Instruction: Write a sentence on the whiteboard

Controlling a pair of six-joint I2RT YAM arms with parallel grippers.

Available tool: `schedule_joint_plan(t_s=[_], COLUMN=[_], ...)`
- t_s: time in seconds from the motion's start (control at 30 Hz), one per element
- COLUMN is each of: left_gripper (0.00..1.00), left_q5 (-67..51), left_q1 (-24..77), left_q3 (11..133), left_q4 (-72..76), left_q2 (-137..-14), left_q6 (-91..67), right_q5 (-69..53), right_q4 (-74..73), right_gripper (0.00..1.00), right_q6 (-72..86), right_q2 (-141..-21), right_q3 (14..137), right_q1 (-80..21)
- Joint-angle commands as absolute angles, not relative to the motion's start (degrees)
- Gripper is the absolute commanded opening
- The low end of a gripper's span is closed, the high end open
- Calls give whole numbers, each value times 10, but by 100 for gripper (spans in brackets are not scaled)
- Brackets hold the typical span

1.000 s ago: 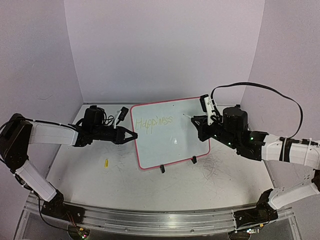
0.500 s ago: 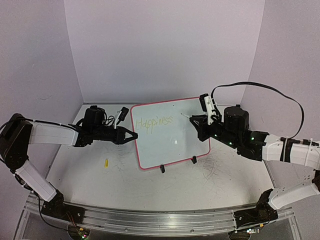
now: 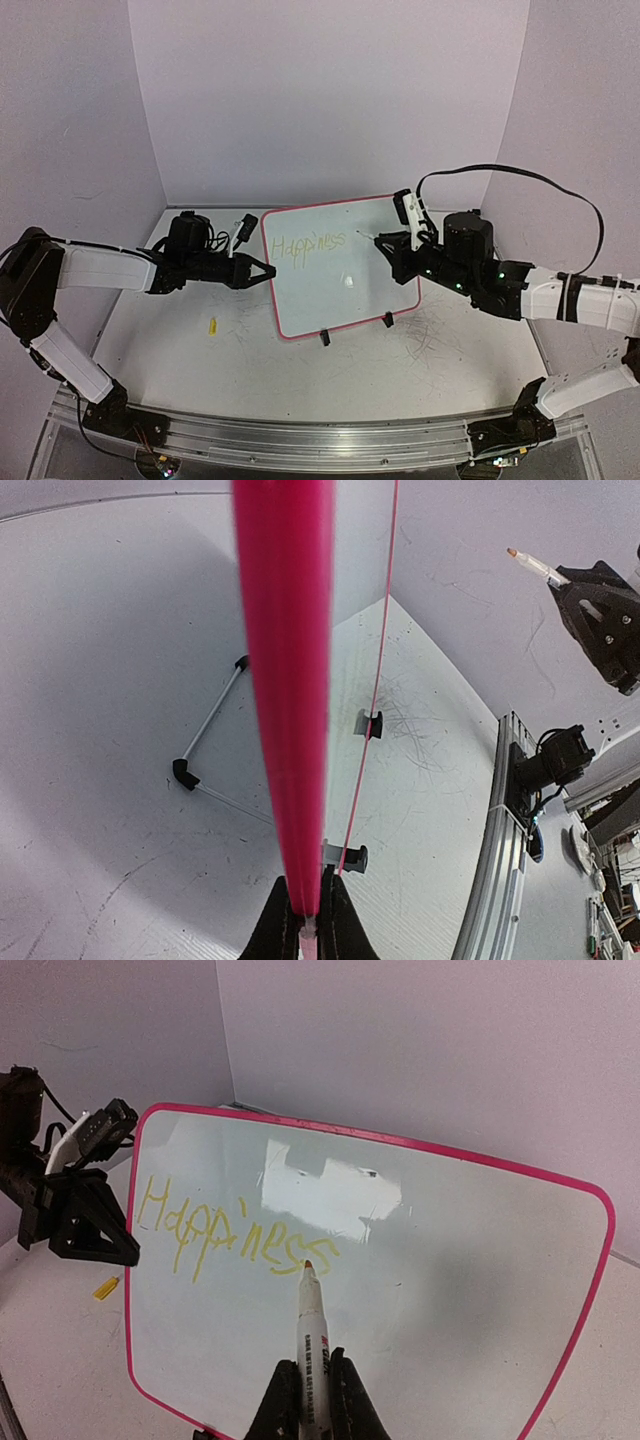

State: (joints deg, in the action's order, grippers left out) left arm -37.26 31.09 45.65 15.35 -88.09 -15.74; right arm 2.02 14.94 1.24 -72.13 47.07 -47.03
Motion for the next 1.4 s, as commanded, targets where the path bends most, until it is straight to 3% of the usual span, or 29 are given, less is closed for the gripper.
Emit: schedule_joint_plan(t_s=[0.0, 0.47, 1.37], left_gripper=[0, 0, 0], left_q5=[-316, -312, -303], left_q1=[309, 309, 316], left_q3=[474, 478, 480], left_q4=[147, 140, 130], left_q2=[-877, -877, -870], left_q6=[-126, -125, -114], right_q5=[9, 5, 80], right_q4=[159, 147, 147], right_gripper=[0, 0, 0], right_q6=[5, -25, -26], right_q2=[-740, -818, -807], right_q3=[508, 561, 541], right_q1=[-474, -549, -553])
